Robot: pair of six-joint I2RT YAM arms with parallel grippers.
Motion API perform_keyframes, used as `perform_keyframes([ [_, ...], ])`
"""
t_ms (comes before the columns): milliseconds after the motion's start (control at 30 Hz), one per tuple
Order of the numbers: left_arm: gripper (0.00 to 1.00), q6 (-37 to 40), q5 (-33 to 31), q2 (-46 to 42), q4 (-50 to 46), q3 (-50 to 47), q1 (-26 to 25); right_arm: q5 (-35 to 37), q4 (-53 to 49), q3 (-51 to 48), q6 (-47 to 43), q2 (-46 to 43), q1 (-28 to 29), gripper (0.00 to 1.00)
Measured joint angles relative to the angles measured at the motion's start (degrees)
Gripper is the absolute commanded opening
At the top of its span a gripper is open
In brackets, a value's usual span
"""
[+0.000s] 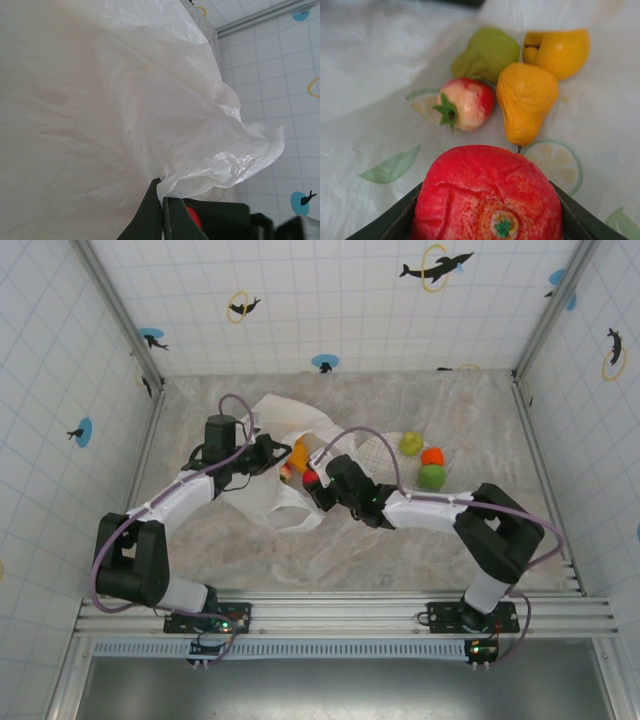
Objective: Place the fruits into the plastic bag
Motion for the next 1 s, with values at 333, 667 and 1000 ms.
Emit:
perform_keyframes([
  [333, 0.00, 0.0, 0.0, 0.0, 0.0, 0.0, 0.0, 0.5, 7.0, 3.1, 1.6, 12.7, -2.4, 0.57],
  [667, 0.00, 0.0, 0.2, 0.0, 0.0, 0.0, 0.0, 0.3, 12.1, 9.6, 6.1, 20.1, -4.0, 0.57],
  [1000, 0.00, -0.2, 0.2, 0.0, 0.0, 0.0, 0.0, -0.6, 13.4, 19.0, 10.9, 27.5, -4.1, 0.58],
])
